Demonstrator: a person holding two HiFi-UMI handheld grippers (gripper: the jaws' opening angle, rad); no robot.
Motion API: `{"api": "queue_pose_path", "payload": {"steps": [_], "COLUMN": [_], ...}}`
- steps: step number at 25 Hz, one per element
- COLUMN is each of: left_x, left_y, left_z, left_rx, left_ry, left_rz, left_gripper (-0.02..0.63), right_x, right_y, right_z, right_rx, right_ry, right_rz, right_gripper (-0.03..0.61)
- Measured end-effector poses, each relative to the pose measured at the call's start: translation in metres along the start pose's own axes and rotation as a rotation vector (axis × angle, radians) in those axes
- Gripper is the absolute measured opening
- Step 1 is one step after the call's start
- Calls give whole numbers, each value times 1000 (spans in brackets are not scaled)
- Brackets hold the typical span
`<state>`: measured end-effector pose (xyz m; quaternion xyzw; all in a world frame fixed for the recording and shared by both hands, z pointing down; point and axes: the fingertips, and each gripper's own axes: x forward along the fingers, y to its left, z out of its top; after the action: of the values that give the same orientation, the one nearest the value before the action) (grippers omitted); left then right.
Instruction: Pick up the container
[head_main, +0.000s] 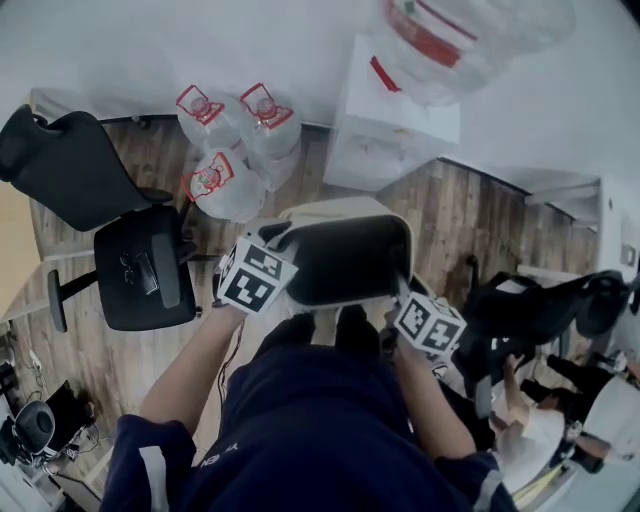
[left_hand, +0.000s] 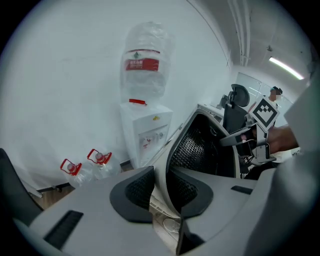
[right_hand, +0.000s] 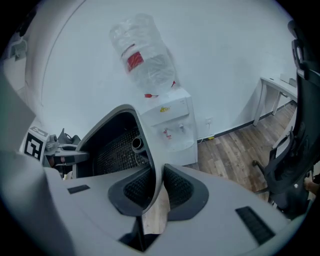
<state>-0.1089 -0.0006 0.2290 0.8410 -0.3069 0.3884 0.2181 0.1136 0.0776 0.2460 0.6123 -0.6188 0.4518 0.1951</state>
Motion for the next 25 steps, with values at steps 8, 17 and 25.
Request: {"api": "queue_pose_path", "payload": {"steps": [8, 17, 25], "left_x": [-36, -36, -34], "left_y": [-5, -7, -13], "left_z": [26, 34, 40], "left_rx": [-8, -4, 4], "left_ry": [-69, -69, -80], "left_rz": [35, 48, 52], "left_gripper": [95, 92, 92], "right_x": [-35, -38, -39], "right_y": [15, 12, 4], "right_z": [32, 36, 33], "right_rx": [-24, -1, 24], "right_ry": [-80, -86, -79], "right_rz": [40, 48, 37], "right_gripper": [74, 75, 74]}}
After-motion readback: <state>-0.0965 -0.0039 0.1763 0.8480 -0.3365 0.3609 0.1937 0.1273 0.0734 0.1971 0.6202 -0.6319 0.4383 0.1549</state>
